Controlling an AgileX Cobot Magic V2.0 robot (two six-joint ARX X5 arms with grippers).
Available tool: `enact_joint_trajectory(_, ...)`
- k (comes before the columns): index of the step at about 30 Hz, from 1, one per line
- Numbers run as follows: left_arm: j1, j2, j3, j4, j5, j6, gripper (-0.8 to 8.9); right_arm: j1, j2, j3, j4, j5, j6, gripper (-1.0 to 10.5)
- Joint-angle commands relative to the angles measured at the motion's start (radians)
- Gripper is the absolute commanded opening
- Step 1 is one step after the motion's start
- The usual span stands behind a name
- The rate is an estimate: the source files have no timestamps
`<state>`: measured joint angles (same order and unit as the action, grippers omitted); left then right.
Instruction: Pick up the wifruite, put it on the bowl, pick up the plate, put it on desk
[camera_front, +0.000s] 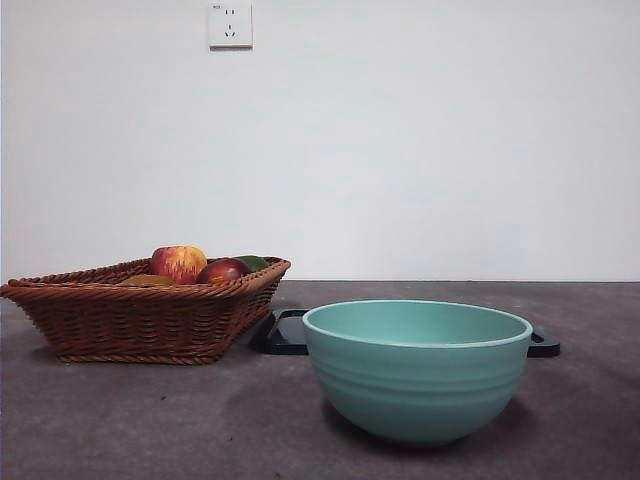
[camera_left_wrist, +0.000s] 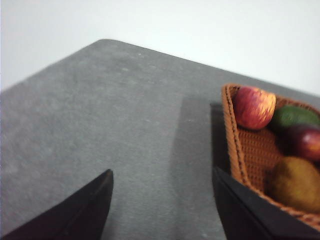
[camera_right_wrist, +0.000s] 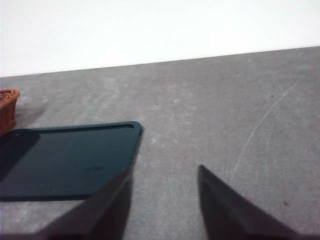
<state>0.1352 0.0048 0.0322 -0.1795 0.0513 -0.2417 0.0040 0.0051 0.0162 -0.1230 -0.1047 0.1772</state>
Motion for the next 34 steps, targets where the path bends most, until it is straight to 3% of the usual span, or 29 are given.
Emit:
enact_joint_trajectory(1, 0.001, -0.002, -0.020, -0.007, 0.001, -0.089, 3.09, 0.000, -0.002, -0.005, 0.009, 0.001, 0.056, 1.6)
enact_joint_trajectory(25, 0.001, -0.002, -0.020, -0.008, 0.001, -0.097, 3.05, 0.000, -0.002, -0.004, 0.014, 0.002, 0.071, 1.6)
enact_joint_trajectory(27, 0.001, -0.002, -0.020, -0.008, 0.001, -0.099, 3.01, 0.000, -0.002, -0.004, 0.010, 0.001, 0.071, 0.9)
enact_joint_trajectory(29, 0.001, -0.002, -0.020, -0.008, 0.001, -0.107, 2.31, 0.000, -0.002, -0.004, 0.005, 0.001, 0.071, 0.0)
enact_joint_trajectory(31, 0.001, -0.002, -0.020, -0.008, 0.001, -0.109, 1.70, 0.000, -0.002, -0.004, 0.000, 0.001, 0.071, 0.1)
enact_joint_trajectory(34, 0.001, -0.002, -0.020, -0.008, 0.001, -0.109, -0.01, 0.000, -0.002, -0.004, -0.007, 0.001, 0.071, 0.1)
